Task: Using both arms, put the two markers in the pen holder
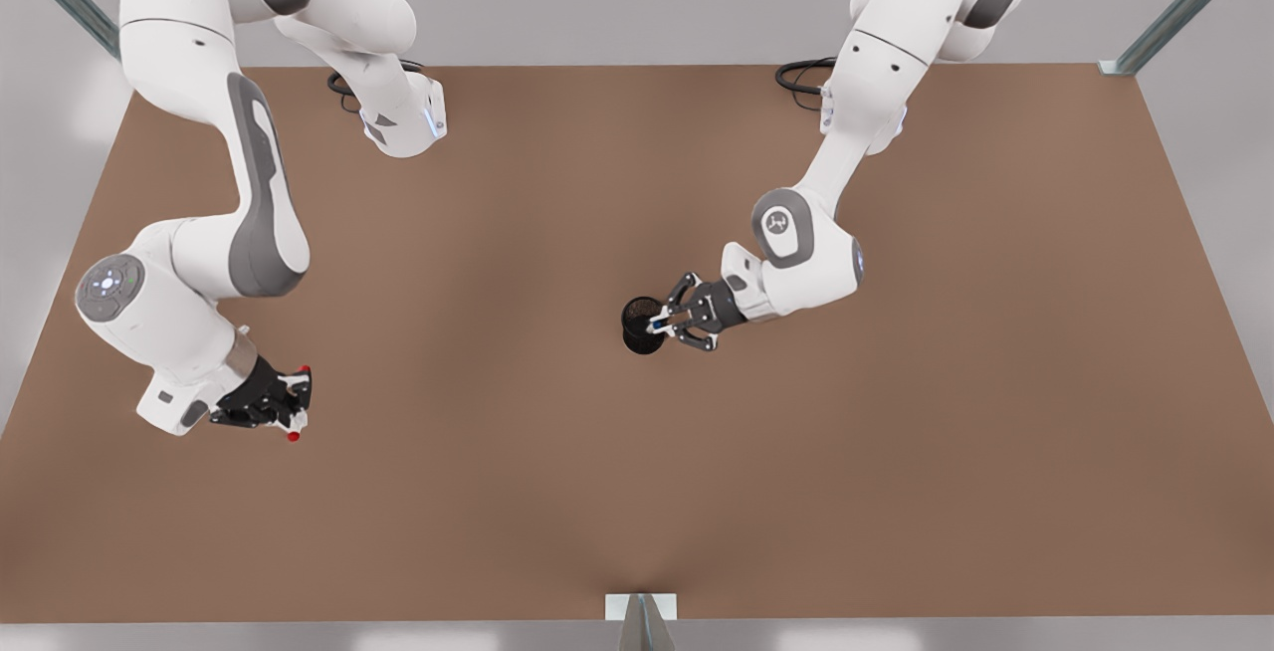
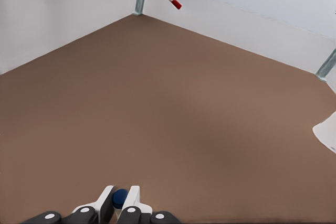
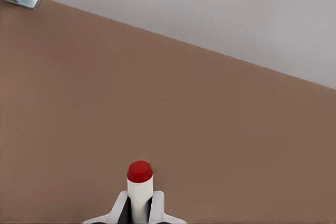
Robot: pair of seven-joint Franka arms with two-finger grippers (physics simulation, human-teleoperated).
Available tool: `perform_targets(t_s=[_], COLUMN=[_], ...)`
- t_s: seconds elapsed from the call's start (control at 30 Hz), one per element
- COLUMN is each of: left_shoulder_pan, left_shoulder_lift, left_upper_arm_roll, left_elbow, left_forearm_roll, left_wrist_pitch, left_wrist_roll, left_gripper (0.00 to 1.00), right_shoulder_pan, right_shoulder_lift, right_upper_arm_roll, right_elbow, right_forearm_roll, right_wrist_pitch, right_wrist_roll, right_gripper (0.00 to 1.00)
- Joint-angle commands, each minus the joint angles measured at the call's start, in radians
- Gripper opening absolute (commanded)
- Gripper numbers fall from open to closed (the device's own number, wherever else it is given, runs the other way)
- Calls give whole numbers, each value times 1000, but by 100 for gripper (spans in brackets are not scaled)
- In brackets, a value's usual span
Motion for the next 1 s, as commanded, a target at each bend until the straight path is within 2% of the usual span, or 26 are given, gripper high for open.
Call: perform_targets(t_s=[0.0,0.13,0.17,0.2,0.27,0.33,0.4,0.5,0.57,0.6,0.97], left_shoulder_pan=[-8,-7,48,172,378,496,522,518,541,533,508], left_shoulder_lift=[-6,-17,-48,-52,-48,-43,-46,-110,-233,-239,-195], left_upper_arm_roll=[-3,-1,8,8,8,25,40,65,66,65,62], left_elbow=[-2,-4,-25,-15,103,258,428,504,485,495,487], left_forearm_roll=[-1,1,7,128,430,790,1146,1398,1418,1455,1464], left_wrist_pitch=[1,-8,-91,-217,-461,-571,-734,-860,-903,-929,-921], left_wrist_roll=[353,344,342,252,-88,-654,-1084,-1490,-1607,-1612,-1704], left_gripper=[100,100,100,100,100,100,100,100,100,100,100], right_shoulder_pan=[-2,-3,-3,-3,-2,-2,-2,1,15,50,342], right_shoulder_lift=[-2,-10,-10,-10,-15,-25,-31,-30,-21,-19,58], right_upper_arm_roll=[5,37,37,37,38,89,166,276,344,353,351], right_elbow=[1,5,5,5,7,7,17,17,17,17,14], right_forearm_roll=[-4,-4,-2,-2,-4,-4,-4,-4,-7,-7,-39], right_wrist_pitch=[-25,-25,-25,-27,-27,-27,-40,-31,1,36,454], right_wrist_roll=[52,54,54,54,52,109,213,360,434,462,738], right_gripper=[29,29,29,29,29,29,29,29,29,28,28])
